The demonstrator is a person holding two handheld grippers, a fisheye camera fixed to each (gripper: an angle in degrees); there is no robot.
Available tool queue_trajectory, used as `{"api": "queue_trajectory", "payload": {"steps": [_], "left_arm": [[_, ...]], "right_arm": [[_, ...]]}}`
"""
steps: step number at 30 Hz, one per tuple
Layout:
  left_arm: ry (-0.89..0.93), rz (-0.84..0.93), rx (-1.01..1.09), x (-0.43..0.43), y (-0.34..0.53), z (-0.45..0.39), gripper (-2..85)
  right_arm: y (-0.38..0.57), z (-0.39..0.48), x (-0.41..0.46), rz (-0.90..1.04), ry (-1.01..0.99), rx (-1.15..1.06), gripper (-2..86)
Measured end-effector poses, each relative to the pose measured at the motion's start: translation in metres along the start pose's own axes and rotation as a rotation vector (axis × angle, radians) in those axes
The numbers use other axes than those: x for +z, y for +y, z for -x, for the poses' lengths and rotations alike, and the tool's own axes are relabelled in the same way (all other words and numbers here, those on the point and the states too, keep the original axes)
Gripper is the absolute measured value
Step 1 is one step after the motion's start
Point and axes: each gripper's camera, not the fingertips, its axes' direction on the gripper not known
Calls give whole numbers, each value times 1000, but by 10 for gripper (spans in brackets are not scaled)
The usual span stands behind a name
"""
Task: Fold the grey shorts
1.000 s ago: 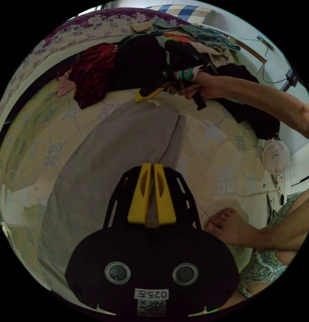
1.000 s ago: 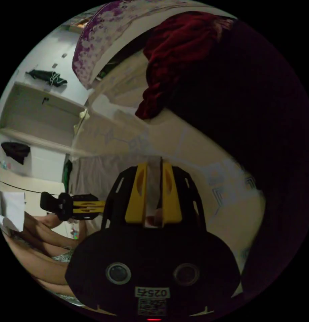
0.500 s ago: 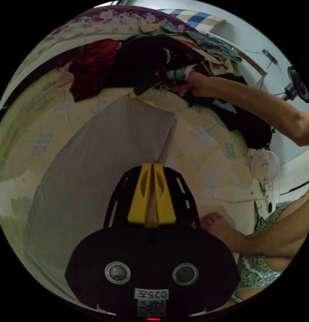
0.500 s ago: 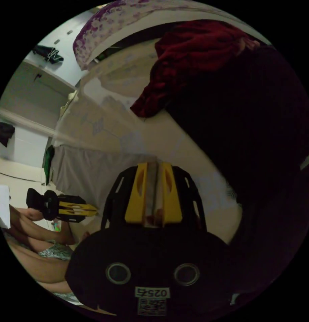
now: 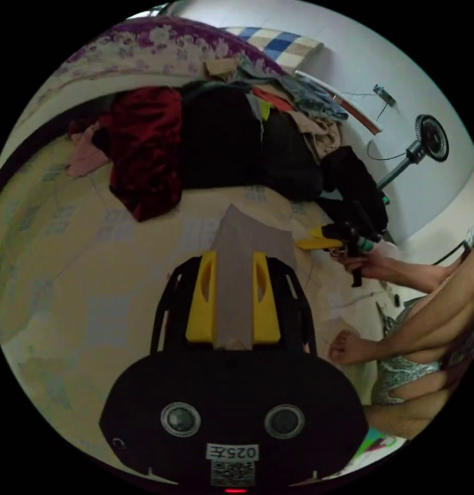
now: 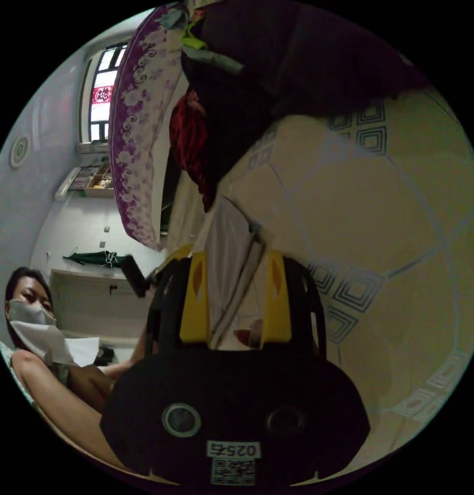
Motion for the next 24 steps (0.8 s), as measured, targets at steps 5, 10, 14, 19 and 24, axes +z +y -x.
{"api": "queue_trajectory", "payload": {"steps": [5, 10, 14, 19, 24], "left_arm": [[53, 275, 86, 58, -76, 42, 66], [177, 449, 170, 83, -100, 37, 49], [201, 518, 164, 92, -104, 48, -3], [247, 391, 39, 83, -128, 53, -16], [414, 38, 87, 16, -144, 17, -16]], "right_arm": [[-4, 15, 19, 5, 67, -35, 148], [-1, 5, 40, 13, -5, 23, 99], [-6, 8, 56, 34, 67, 5, 10], [-30, 31, 9, -76, 159, -84, -7], [-47, 122, -60, -181, 283, -360, -8]]}}
